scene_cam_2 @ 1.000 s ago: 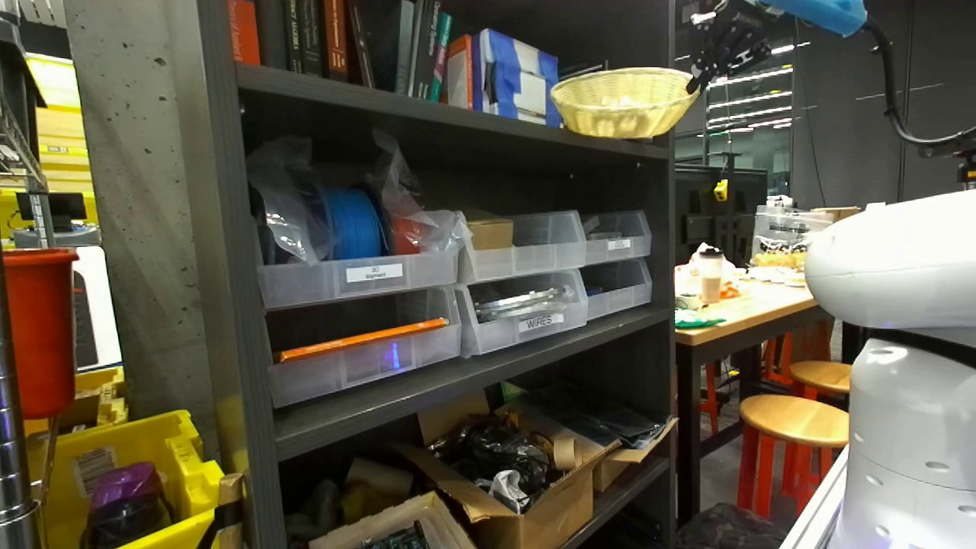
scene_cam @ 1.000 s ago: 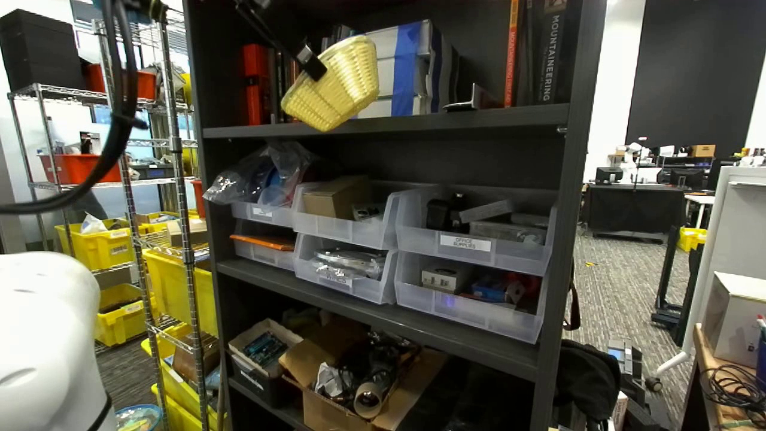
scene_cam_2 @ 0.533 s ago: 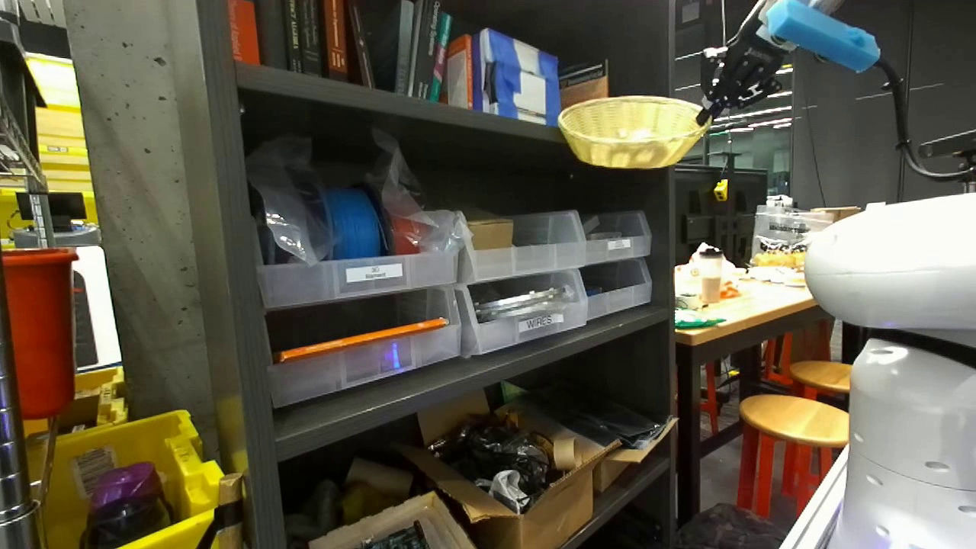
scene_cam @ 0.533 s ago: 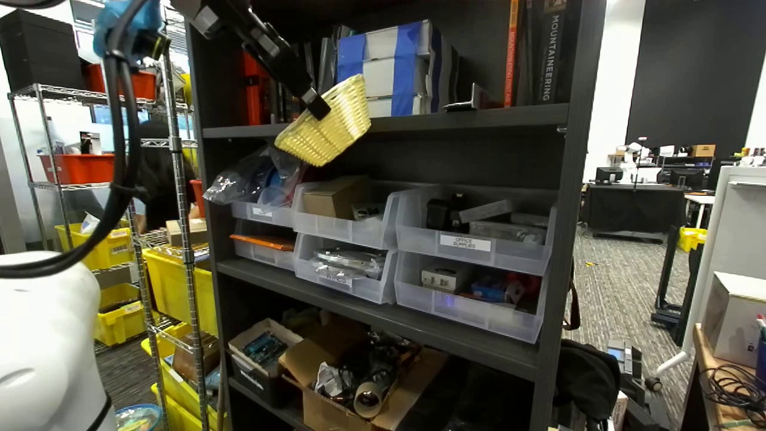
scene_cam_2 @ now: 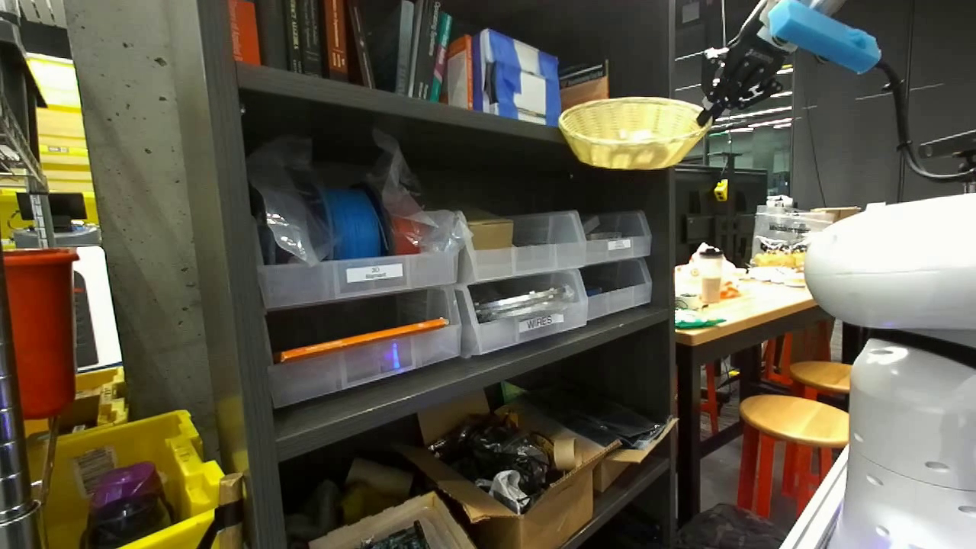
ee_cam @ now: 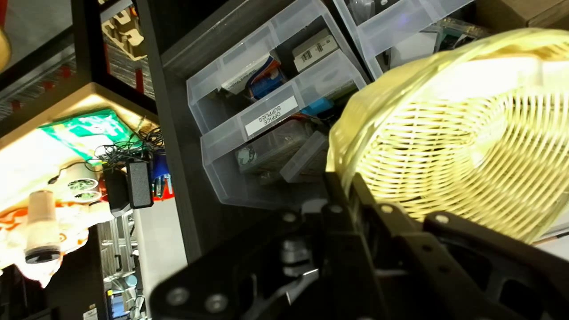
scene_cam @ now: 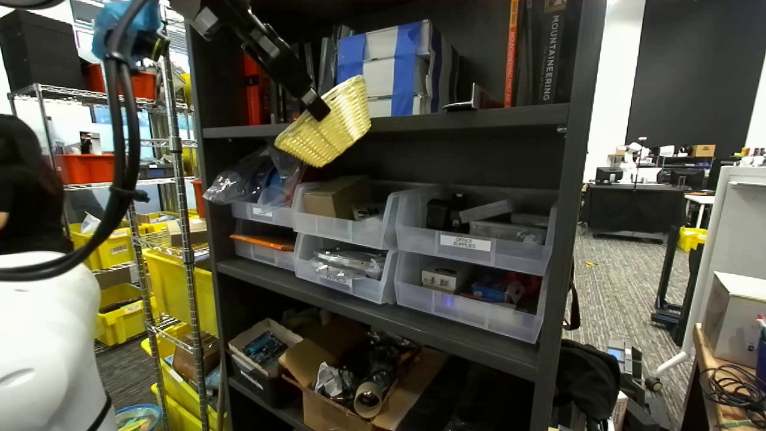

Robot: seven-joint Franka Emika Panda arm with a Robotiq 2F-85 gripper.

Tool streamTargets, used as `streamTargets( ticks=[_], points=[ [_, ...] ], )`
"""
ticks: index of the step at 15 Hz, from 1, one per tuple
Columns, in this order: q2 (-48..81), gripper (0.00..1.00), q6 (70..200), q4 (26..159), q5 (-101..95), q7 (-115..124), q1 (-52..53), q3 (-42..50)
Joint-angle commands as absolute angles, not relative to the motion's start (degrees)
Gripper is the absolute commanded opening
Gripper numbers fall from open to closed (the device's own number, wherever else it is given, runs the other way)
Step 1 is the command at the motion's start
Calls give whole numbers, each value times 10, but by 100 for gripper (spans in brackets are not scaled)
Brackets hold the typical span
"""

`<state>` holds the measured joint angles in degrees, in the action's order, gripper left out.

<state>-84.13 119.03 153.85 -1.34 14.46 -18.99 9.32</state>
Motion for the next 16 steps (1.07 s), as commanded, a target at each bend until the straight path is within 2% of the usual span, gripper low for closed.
streamTargets(
  ticks=[1,2,10,16],
  points=[
    [-840,7,1190,1537,-10,141,-193,92],
    [-840,2,1190,1537,-10,141,-193,92],
    [-839,2,1123,1550,6,194,-201,47],
    [-839,2,1069,1553,4,211,-206,48]
  ],
)
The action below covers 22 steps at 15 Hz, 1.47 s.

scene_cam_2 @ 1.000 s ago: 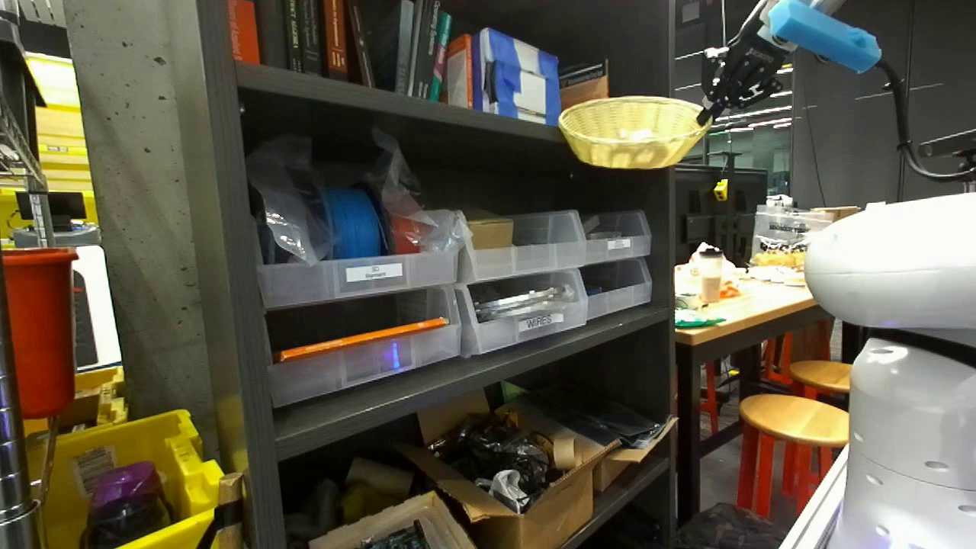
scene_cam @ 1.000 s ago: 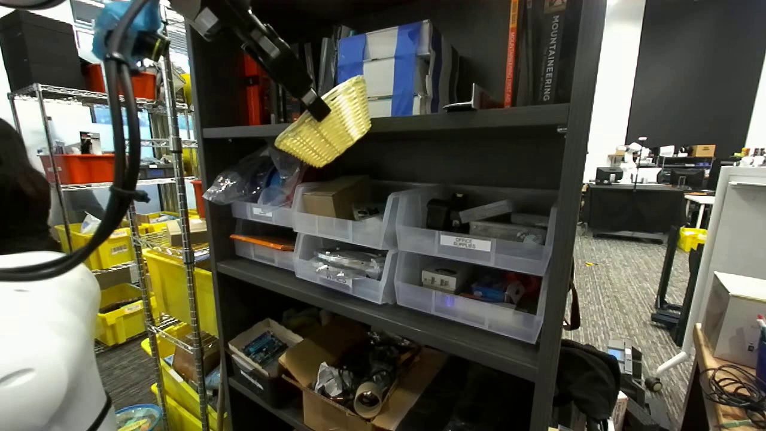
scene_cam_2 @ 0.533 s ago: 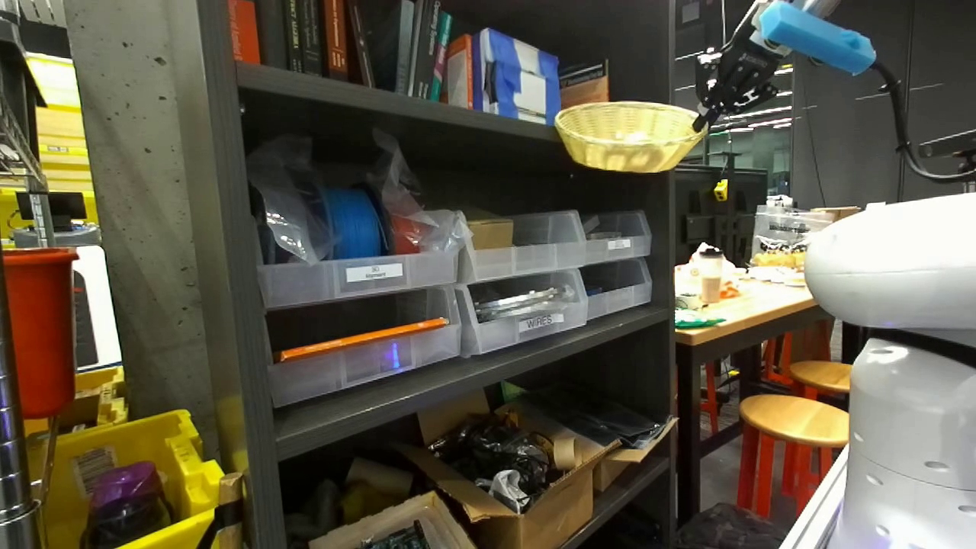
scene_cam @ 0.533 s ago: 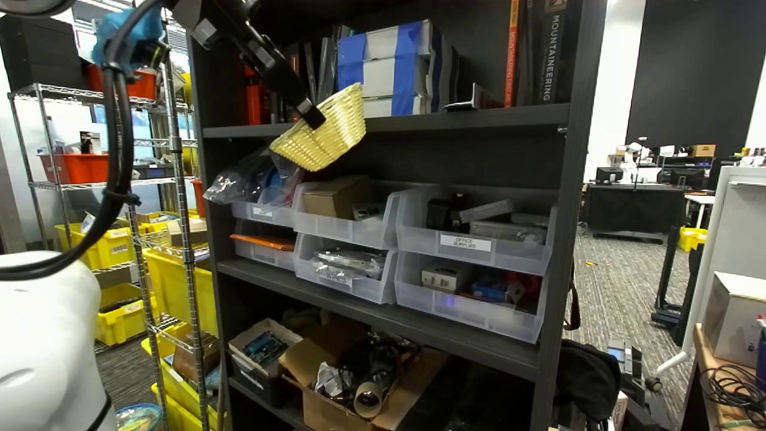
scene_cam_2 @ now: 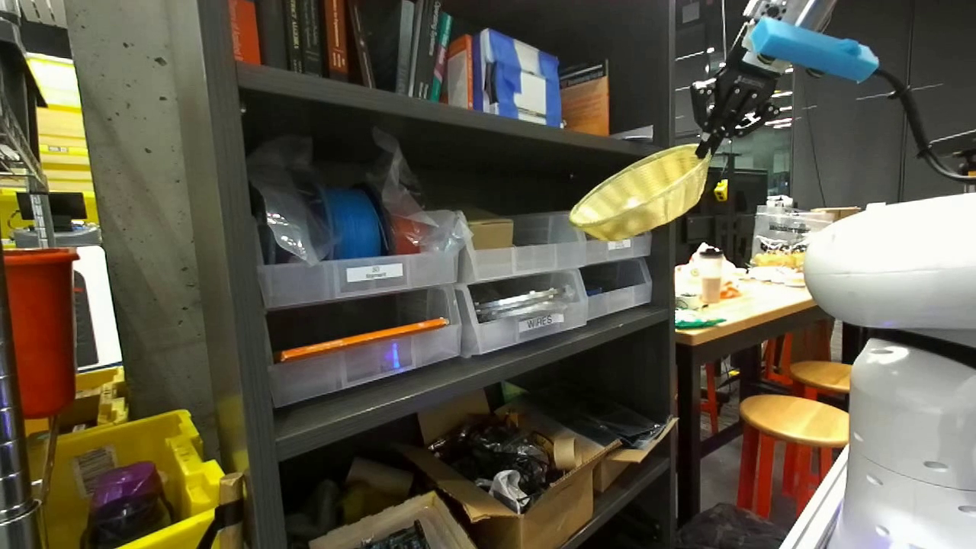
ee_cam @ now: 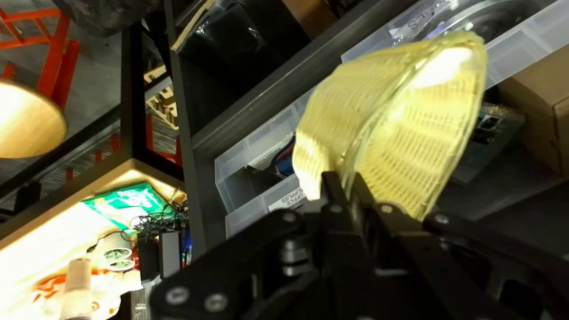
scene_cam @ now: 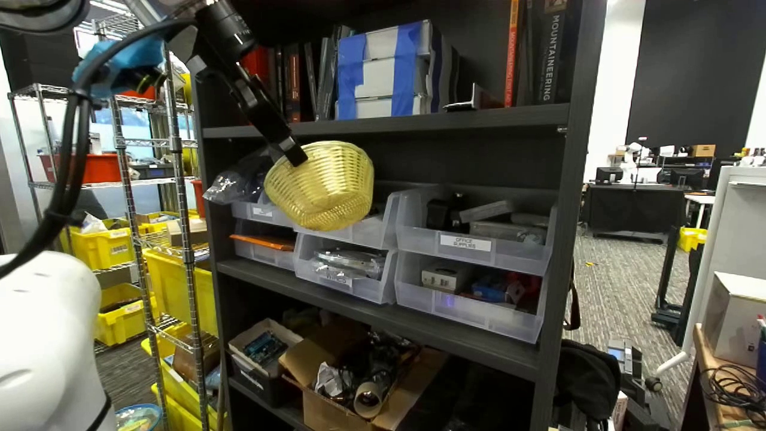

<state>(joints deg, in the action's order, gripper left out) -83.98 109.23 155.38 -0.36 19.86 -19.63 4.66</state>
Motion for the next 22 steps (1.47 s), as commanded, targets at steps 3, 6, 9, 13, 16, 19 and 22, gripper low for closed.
streamTargets(
  ticks=[3,6,9,13,16,19,22],
  points=[
    [-839,2,1061,1567,21,219,-203,55],
    [-838,2,1066,1580,50,221,-196,57],
    [-839,2,1072,1586,96,222,-185,56],
    [-841,2,1079,1586,141,221,-179,55],
    [-823,2,1112,1586,165,227,-192,66],
    [-799,2,1186,1588,177,264,-221,65],
    [-768,2,1263,1592,198,299,-231,64]
  ],
)
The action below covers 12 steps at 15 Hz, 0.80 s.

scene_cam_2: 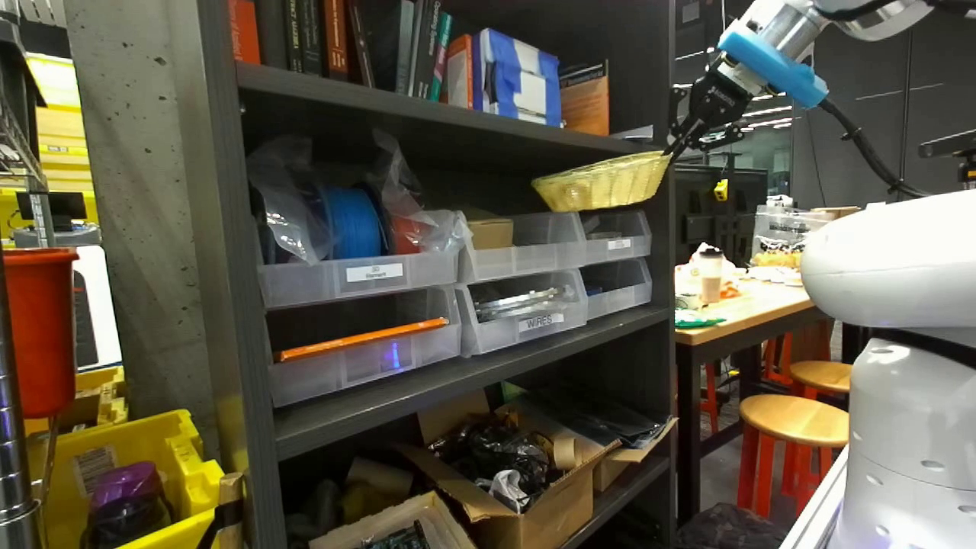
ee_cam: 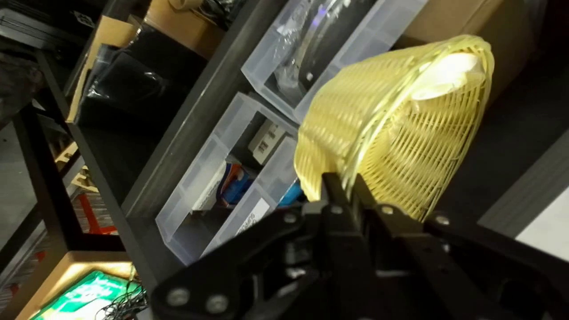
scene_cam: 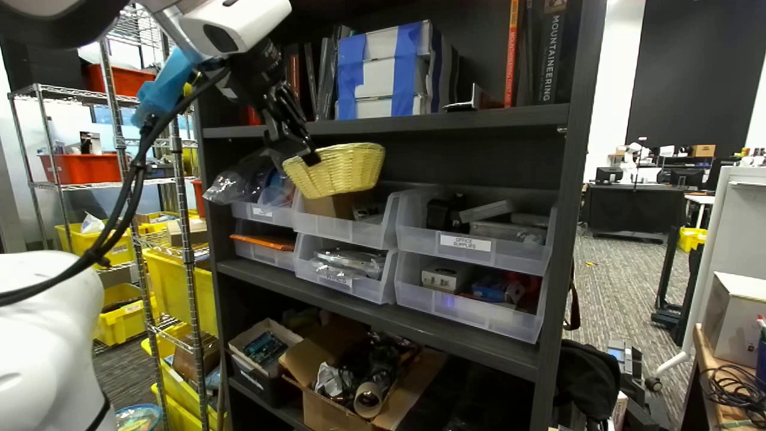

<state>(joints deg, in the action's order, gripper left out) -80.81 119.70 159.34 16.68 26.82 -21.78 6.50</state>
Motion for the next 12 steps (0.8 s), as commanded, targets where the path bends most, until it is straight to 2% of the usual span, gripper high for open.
streamTargets(
  ticks=[1,7,12],
  points=[
    [-758,2,1283,1593,209,305,-229,64],
    [-716,2,1356,1595,256,305,-198,55],
    [-722,2,1359,1595,265,307,-171,31]
  ],
)
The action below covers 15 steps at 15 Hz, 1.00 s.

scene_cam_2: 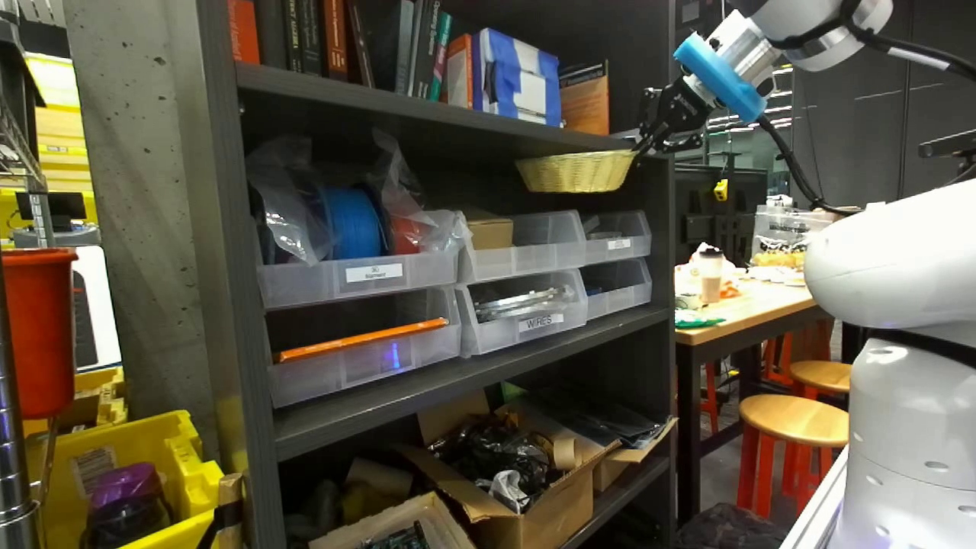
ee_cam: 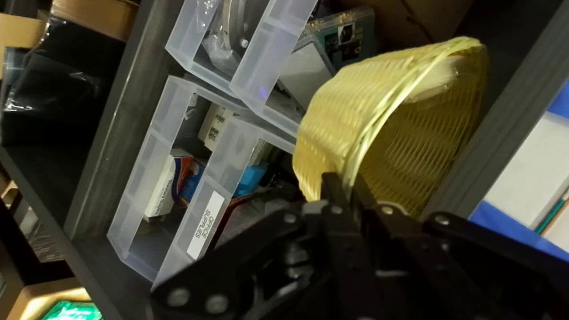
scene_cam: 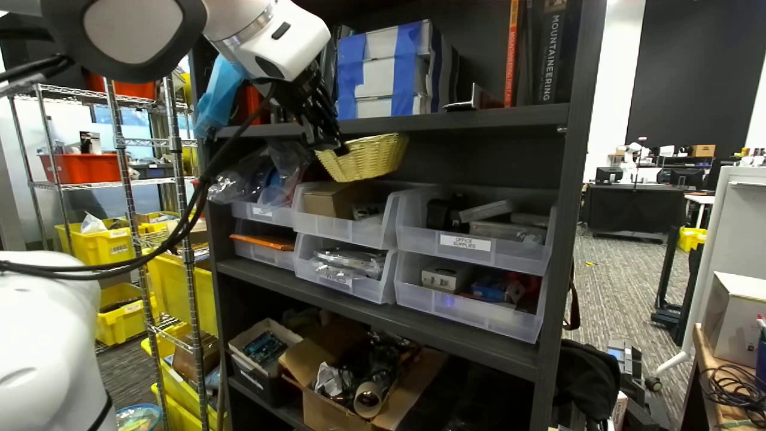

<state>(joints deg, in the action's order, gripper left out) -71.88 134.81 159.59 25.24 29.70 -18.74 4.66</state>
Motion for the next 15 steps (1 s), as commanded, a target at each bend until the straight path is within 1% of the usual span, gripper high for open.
streamTargets(
  ticks=[1,5,11,15],
  points=[
    [-724,2,1355,1595,264,309,-167,26],
    [-716,2,1368,1594,264,317,-151,-9],
    [-672,2,1467,1596,269,315,-112,-52],
    [-642,2,1508,1598,265,319,-99,-60]
  ],
)
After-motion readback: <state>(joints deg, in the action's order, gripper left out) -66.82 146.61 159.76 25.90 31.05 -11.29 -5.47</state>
